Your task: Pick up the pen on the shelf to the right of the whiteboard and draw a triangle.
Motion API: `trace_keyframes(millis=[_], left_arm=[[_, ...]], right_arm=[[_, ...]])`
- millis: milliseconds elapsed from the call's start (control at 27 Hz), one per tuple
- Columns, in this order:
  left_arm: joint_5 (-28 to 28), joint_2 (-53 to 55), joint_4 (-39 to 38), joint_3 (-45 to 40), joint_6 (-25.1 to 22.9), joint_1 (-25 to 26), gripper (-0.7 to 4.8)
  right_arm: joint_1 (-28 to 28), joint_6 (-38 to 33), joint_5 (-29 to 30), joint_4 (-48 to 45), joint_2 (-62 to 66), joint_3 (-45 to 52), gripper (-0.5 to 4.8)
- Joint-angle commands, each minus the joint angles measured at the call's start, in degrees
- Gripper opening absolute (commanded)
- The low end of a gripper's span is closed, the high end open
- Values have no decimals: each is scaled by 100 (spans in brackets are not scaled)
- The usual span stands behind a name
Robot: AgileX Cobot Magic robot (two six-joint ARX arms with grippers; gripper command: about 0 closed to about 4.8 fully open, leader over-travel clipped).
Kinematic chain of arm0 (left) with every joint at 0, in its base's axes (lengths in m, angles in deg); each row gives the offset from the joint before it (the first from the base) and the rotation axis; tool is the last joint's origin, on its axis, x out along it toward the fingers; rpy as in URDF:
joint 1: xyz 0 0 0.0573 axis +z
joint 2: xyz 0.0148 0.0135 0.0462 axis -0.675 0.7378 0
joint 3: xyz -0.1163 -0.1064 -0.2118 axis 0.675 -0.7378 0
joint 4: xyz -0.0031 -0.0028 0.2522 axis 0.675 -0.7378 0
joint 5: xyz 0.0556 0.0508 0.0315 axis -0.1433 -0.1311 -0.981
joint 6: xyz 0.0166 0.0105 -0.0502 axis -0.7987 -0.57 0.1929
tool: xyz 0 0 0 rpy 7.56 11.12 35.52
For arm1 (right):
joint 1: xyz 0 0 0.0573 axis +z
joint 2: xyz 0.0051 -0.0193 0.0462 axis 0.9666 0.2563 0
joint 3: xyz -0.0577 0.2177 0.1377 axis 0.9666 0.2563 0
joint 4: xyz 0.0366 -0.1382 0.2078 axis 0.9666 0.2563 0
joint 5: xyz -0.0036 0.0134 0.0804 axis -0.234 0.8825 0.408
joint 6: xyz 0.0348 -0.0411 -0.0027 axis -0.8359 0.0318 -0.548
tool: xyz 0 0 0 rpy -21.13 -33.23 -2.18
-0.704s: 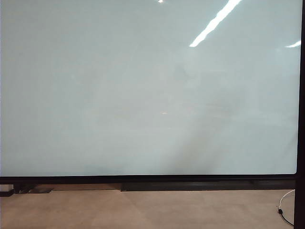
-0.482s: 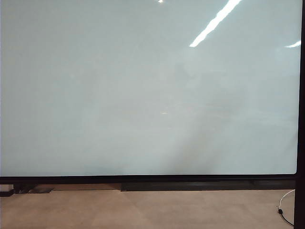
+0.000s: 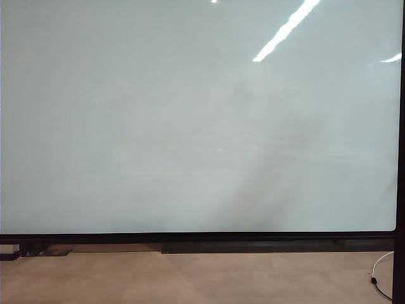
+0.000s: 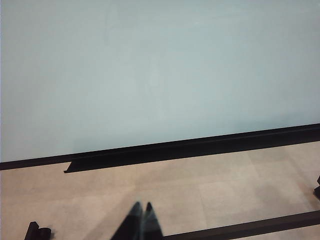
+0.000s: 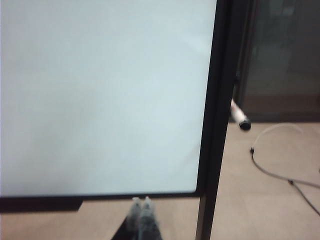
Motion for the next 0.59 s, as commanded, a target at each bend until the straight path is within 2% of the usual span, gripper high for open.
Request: trace_keyframes(millis=[37, 111, 259, 408, 519, 593], left_arm=[[17, 7, 31, 17, -4, -2, -5], [17, 7, 31, 20, -4, -2, -5], [17, 7, 31, 17, -4, -2, -5], [17, 7, 28, 17, -4, -2, -5], [17, 7, 31, 17, -4, -2, -5], [17, 7, 33, 20, -4, 0, -5]], right_arm=[[-68, -42, 4, -345, 2, -17, 28], [-96, -39, -15, -450, 7, -17, 31], [-315, -44, 4, -1019, 192, -17, 124], [-671, -131, 33, -1652, 710, -234, 153], [-1056, -24, 599, -1690, 1392, -538, 165], [-1421, 4, 1139, -1976, 2061, -728, 202]])
